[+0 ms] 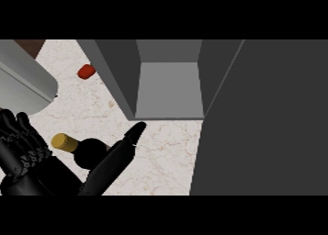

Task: Pick up the wine, place it into the cabinet and close the cabinet

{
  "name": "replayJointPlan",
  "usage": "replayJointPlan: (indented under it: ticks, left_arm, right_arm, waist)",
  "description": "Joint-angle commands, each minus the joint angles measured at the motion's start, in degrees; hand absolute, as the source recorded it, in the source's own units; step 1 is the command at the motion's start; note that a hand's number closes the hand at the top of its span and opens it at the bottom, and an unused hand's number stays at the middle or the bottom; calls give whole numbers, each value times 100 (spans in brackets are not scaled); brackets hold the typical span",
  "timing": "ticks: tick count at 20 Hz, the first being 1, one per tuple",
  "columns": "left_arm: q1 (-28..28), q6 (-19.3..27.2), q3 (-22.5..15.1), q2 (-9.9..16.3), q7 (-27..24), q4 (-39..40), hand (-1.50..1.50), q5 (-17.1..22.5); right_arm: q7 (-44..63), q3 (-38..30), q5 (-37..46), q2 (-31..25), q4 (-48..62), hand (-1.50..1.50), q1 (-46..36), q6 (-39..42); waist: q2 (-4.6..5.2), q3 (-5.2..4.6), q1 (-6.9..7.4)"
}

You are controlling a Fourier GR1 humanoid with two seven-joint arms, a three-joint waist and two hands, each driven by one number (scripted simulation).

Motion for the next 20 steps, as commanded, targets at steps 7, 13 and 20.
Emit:
replayJointPlan:
  ticks: [7, 13, 20]
  left_arm:
    - [782, 776, 181, -2, -100, 363, -150, 472]
    - [1331, 1537, -78, 285, -572, 642, -150, 956]
    - [1327, 2440, 3, 763, -878, 1378, -150, 1870]
  right_arm:
    - [510, -179, -423, -15, -811, -150, 32, -57]
    - [443, -351, -534, 25, -711, -150, -12, -55]
    - [337, -382, -579, -74, -389, -150, -265, 92]
  waist:
    - [12, -2, -8]
    - [14, -2, 1]
    - [27, -2, -1]
